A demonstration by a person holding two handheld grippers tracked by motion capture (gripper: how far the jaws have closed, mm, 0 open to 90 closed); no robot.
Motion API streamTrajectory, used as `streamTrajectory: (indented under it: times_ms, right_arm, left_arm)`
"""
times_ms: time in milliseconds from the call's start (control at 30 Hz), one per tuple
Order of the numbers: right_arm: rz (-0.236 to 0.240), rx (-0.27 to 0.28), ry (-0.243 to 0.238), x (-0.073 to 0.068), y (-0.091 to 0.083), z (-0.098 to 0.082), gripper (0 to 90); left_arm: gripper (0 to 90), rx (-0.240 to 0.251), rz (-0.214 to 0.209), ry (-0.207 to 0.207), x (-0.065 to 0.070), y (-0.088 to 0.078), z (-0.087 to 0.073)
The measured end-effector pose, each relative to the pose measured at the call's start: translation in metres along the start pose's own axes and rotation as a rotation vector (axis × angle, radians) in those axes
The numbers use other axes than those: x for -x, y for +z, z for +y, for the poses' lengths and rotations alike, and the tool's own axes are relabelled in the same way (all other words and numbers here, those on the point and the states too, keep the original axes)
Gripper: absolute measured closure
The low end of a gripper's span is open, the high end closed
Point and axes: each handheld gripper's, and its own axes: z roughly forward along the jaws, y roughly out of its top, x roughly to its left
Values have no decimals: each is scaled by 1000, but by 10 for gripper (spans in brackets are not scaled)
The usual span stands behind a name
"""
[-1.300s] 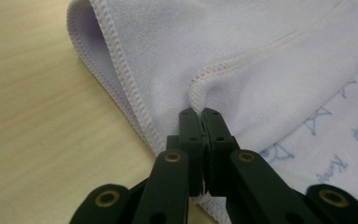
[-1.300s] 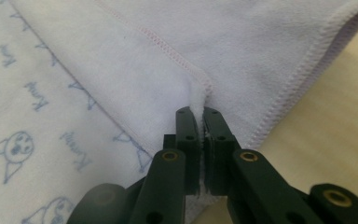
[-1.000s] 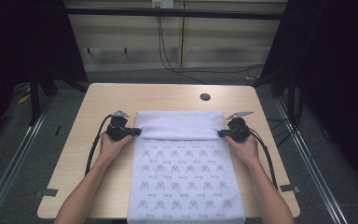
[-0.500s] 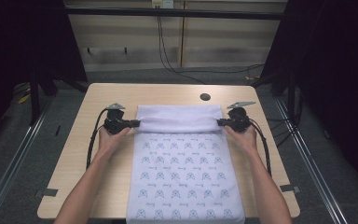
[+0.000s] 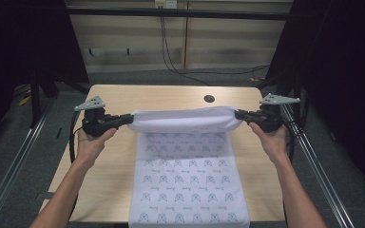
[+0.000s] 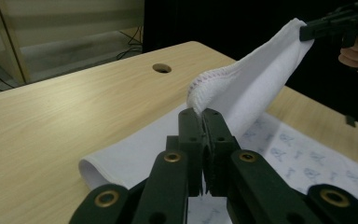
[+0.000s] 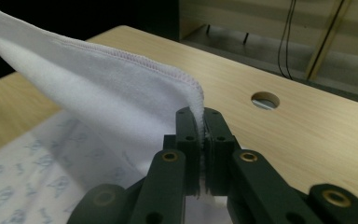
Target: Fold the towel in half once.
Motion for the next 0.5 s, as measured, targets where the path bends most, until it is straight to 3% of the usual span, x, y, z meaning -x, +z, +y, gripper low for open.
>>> streamTrajectory:
  times_ms: [100, 200, 267, 367, 500]
  right_arm:
    - [33, 16, -26, -12, -17, 3, 865]
    - [62, 2, -64, -25, -29, 3, 864]
    - [75, 0, -80, -34, -38, 1, 864]
    - [85, 5, -114, -46, -53, 4, 863]
    - [72, 42, -151, -60, -73, 13, 863]
  left_arm:
    - [877, -18, -3, -5, 5, -7, -3]
    - [878, -3, -34, -21, 9, -17, -10]
    - [878, -4, -32, -12, 14, -24, -11]
    - [878, -8, -25, 22, 27, -37, -4]
    - [878, 37, -46, 48, 44, -54, 10]
